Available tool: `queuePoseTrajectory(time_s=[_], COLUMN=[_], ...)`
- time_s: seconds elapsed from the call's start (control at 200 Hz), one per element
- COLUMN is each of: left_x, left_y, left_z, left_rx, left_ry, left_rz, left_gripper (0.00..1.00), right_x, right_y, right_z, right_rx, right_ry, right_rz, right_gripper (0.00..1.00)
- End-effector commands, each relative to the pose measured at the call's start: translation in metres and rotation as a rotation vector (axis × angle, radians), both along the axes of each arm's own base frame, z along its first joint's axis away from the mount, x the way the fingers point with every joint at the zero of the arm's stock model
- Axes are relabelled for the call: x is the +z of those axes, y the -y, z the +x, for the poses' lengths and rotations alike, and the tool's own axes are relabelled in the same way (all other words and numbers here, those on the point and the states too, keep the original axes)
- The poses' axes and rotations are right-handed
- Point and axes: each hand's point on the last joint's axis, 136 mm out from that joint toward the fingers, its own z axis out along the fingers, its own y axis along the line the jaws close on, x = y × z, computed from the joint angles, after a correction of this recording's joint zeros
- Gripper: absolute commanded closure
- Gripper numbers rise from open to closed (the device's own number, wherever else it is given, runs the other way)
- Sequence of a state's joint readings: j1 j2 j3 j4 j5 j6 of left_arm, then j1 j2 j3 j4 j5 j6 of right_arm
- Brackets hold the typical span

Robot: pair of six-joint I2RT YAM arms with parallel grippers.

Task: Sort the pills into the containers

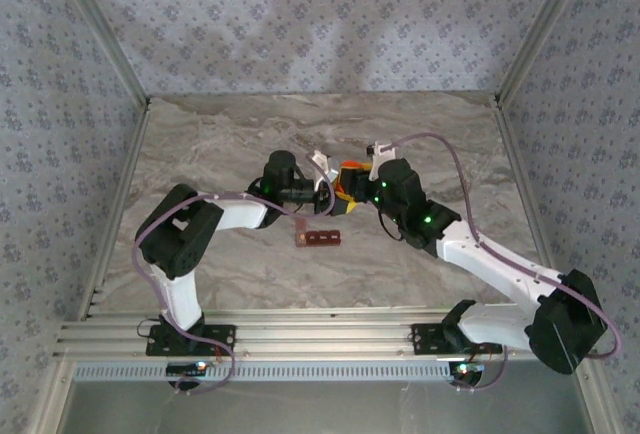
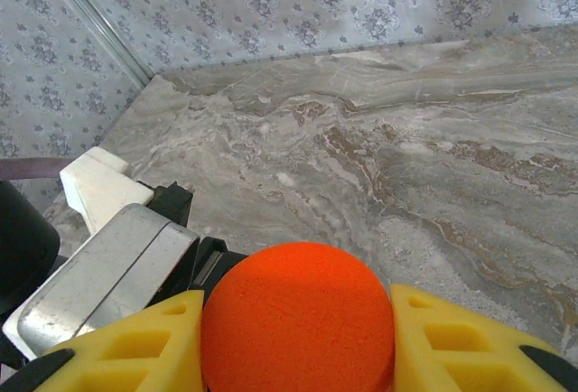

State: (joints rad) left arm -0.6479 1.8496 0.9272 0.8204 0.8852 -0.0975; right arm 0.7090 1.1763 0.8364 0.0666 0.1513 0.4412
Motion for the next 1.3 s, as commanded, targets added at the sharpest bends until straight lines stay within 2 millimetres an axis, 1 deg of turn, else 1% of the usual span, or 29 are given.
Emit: queuePoseTrajectory(time_s=[0.0,0.055,0.12,0.175,0.215,0.3,0.365,0.415,0.525,0.665,0.815,0.905,1.294], left_x=[0.067,0.067,0.066,0.065,0.065,0.065,0.064,0.063,0.061,0.06,0.057,0.057,0.056], left_y=[0.005,0.005,0.004,0.004,0.004,0.005,0.005,0.005,0.006,0.008,0.011,0.011,0.014], left_z=[-0.002,-0.002,-0.002,-0.002,-0.003,-0.004,-0.007,-0.009,-0.015,-0.02,-0.02,-0.021,-0.022], left_rx=[-0.02,-0.022,-0.029,-0.035,-0.04,-0.058,-0.078,-0.091,-0.136,-0.178,-0.194,-0.197,-0.204], left_ry=[0.18,0.178,0.176,0.171,0.169,0.164,0.16,0.156,0.146,0.134,0.125,0.124,0.122], left_rz=[-0.137,-0.134,-0.133,-0.134,-0.135,-0.137,-0.134,-0.129,-0.116,-0.108,-0.1,-0.098,-0.095], left_gripper=[1.0,1.0,1.0,1.0,1.0,1.0,1.0,1.0,1.0,1.0,1.0,1.0,1.0], right_x=[-0.002,0.011,0.028,0.043,0.052,0.068,0.073,0.075,0.073,0.065,0.062,0.057,0.048], right_y=[-0.003,0.001,0.005,0.008,0.012,0.023,0.035,0.04,0.041,0.03,0.023,0.019,0.007], right_z=[-0.006,-0.006,-0.008,-0.015,-0.022,-0.037,-0.042,-0.045,-0.04,-0.028,-0.016,-0.012,-0.013], right_rx=[0.055,0.093,0.146,0.199,0.232,0.282,0.289,0.308,0.353,0.419,0.428,0.436,0.478], right_ry=[-0.069,-0.061,-0.035,0.003,0.026,0.088,0.114,0.122,0.113,0.078,0.069,0.053,0.025], right_rz=[-0.017,-0.006,0.006,0.016,0.027,0.036,0.035,0.039,0.005,-0.05,-0.053,-0.055,-0.057], right_gripper=[0.56,0.5,0.38,0.28,0.24,0.19,0.18,0.18,0.18,0.18,0.18,0.18,0.24])
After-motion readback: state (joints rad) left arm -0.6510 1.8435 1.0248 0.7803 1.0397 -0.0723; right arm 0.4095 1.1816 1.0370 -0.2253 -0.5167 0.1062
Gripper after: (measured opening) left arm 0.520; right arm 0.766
